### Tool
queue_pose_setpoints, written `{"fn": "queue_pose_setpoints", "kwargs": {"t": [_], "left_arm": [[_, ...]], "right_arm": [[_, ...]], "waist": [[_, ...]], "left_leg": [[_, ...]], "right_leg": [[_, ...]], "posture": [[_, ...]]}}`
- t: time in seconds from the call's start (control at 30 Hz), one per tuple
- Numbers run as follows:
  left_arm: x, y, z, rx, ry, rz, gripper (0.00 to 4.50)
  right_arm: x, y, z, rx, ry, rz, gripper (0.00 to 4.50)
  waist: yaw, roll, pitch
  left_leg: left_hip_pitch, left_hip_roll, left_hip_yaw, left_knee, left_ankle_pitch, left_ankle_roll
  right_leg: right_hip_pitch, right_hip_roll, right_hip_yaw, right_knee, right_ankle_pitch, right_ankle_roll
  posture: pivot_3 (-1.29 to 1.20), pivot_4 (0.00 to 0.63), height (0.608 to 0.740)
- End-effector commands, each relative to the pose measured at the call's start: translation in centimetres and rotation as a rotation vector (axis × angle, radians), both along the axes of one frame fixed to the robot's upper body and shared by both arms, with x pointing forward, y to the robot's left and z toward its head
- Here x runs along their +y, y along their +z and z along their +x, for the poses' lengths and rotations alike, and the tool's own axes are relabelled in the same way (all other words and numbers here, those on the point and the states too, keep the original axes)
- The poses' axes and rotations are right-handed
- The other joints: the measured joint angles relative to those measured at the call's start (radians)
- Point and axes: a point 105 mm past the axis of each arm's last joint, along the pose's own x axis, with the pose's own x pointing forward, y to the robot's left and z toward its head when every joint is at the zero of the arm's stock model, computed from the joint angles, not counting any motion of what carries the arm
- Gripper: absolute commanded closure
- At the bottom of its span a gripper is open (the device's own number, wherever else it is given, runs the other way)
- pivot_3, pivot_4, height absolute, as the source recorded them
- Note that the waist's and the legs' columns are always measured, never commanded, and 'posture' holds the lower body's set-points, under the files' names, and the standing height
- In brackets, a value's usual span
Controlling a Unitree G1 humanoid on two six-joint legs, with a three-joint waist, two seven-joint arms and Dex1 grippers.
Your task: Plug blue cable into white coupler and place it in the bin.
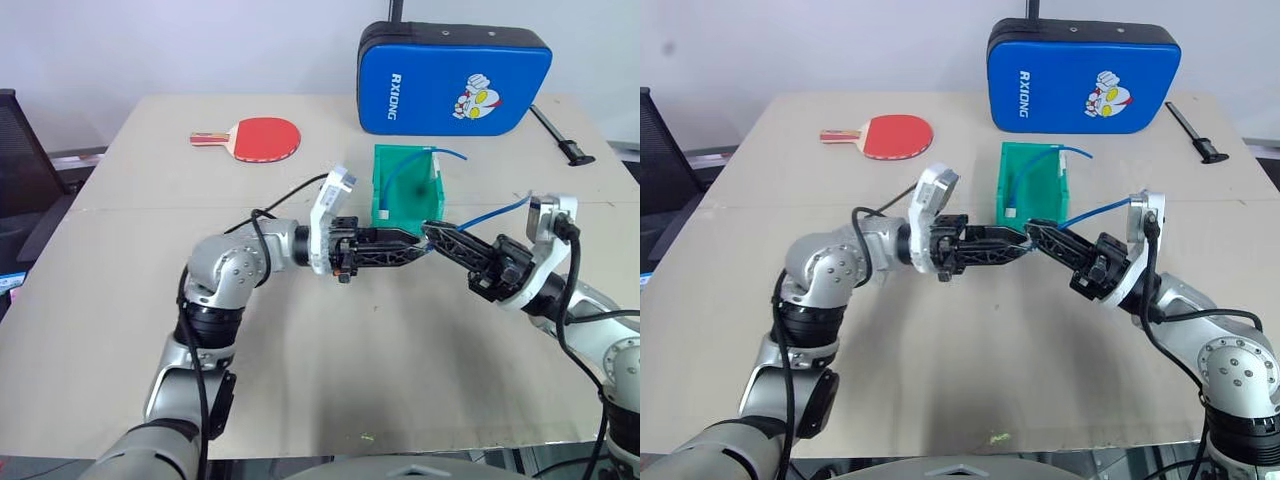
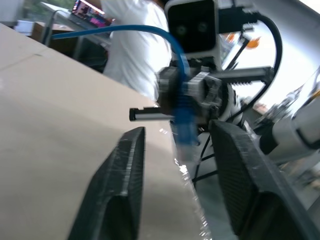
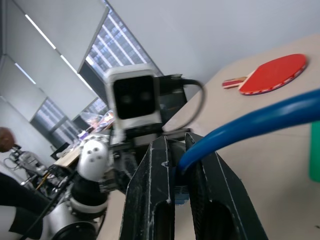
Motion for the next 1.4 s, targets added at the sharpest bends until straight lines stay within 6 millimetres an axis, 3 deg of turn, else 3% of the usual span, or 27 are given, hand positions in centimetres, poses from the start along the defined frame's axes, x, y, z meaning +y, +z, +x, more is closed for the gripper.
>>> {"fn": "queue_pose_setpoints", "kwargs": {"t": [0.03, 0.17, 0.3, 0.4, 0.53, 0.7, 0.87, 1.1, 1.4], "left_arm": [[2.2, 5.1, -0.6, -0.179, 0.135, -0.078, 2.41], [5.4, 7.5, -0.3, -0.28, 0.387, -0.116, 2.41], [9.2, 8.1, -0.6, -0.383, 0.755, -0.204, 2.41], [11.3, 5.1, -1.4, -0.446, 1.05, -0.096, 2.41], [14.2, -2.0, -3.8, -0.429, 1.29, 0.172, 2.41], [15.4, -8.2, -6.3, -0.385, 1.34, 0.317, 2.41], [16.1, -11.6, -5.6, -0.329, 1.402, 0.326, 2.41], [16.8, -14.2, -2.4, -0.276, 1.397, 0.333, 2.41], [16.4, -15.0, 0.7, -0.299, 1.346, 0.341, 2.41]], "right_arm": [[-1.5, 1.7, 1.5, -0.093, -0.109, 0.01, 4.5], [-2.2, 2.0, 2.9, -0.124, -0.177, 0.012, 4.5], [-2.2, 1.5, 3.8, -0.149, -0.206, -0.02, 4.5], [-2.2, 1.0, 4.3, -0.151, -0.215, -0.026, 4.5], [-1.6, 0.4, 4.4, -0.148, -0.19, -0.041, 4.5], [-1.4, 0.2, 4.5, -0.15, -0.178, -0.051, 4.5], [-1.3, 0.3, 4.4, -0.153, -0.182, -0.051, 4.5], [-1.2, 0.5, 4.4, -0.164, -0.202, -0.046, 4.5], [-1.2, 0.6, 4.1, -0.17, -0.22, -0.05, 4.5]], "waist": [[-0.002, 0.0, 0.0], [-0.001, 0.0, 0.0], [-0.002, 0.0, 0.0], [0.0, 0.0, 0.0], [0.0, 0.0, 0.0], [0.026, 0.001, -0.001], [0.026, 0.001, -0.001], [0.023, 0.001, -0.001], [0.025, 0.005, -0.003]], "left_leg": [[0.0, 0.0, 0.0, 0.0, 0.0, 0.0], [0.0, 0.001, 0.0, 0.0, 0.0, 0.0], [0.0, 0.0, 0.0, 0.0, 0.0, 0.0], [-0.001, 0.001, 0.0, -0.001, 0.002, -0.004], [0.0, 0.0, 0.002, -0.005, 0.002, -0.005], [0.001, 0.0, 0.002, -0.006, 0.0, -0.001], [0.0, 0.001, 0.006, -0.004, 0.0, 0.0], [0.0, 0.003, 0.006, -0.001, 0.001, 0.001], [0.002, 0.003, 0.006, -0.002, 0.001, 0.002]], "right_leg": [[0.0, 0.0, 0.0, 0.0, 0.0, 0.0], [0.0, 0.0, 0.0, 0.0, 0.0, 0.0], [0.0, -0.001, 0.0, 0.0, 0.0, 0.0], [-0.001, -0.005, 0.0, -0.002, 0.0, 0.0], [-0.001, -0.006, 0.002, -0.003, 0.0, 0.0], [-0.001, -0.009, 0.0, -0.004, -0.002, -0.005], [0.0, -0.012, -0.003, -0.004, -0.002, -0.006], [0.001, -0.003, -0.004, -0.003, 0.001, -0.002], [0.002, -0.004, -0.003, -0.003, 0.001, -0.002]], "posture": [[0.0, 0.15, 0.74], [0.0, 0.15, 0.74], [0.0, 0.15, 0.74], [0.0, 0.15, 0.74], [0.0, 0.15, 0.74], [0.0, 0.15, 0.74], [0.0, 0.15, 0.74], [0.0, 0.15, 0.74], [0.0, 0.15, 0.74]]}}
